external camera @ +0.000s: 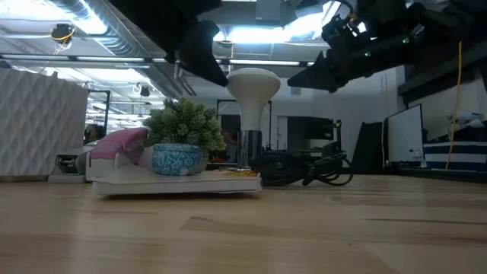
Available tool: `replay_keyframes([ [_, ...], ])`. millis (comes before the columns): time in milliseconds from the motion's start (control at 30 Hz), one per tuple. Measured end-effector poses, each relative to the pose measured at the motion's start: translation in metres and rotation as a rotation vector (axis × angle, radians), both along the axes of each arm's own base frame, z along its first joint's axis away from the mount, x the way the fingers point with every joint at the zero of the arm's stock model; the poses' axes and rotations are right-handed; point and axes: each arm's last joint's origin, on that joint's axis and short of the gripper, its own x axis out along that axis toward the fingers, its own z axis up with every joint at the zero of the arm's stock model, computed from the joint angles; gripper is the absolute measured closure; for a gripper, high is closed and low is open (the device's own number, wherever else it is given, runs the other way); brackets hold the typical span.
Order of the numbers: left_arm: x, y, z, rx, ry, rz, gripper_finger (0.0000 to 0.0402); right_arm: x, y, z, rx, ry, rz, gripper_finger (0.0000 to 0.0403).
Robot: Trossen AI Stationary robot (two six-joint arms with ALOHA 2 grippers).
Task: Screw lightbulb
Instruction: Insert the lightbulb into the silver lamp socket
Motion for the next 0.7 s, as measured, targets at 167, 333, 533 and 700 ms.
replay_keyframes([
  [167,-0.001,-0.007,0.0,0.003,0.003,-0.025,0.0401,0.0,-0.001,0.0,-0.006,0.0,-0.026,0.0391],
  [333,-0.002,-0.012,0.0,0.022,0.019,-0.053,0.0401,0.0,-0.001,0.0,-0.006,0.001,-0.026,0.0391],
  [533,-0.002,-0.011,0.0,0.021,0.014,-0.053,0.0401,0.0,-0.001,0.001,-0.006,-0.003,-0.026,0.0391],
  [700,-0.002,-0.011,0.001,0.005,0.004,-0.054,0.0401,0.0,-0.001,0.004,-0.016,-0.034,-0.026,0.0391],
])
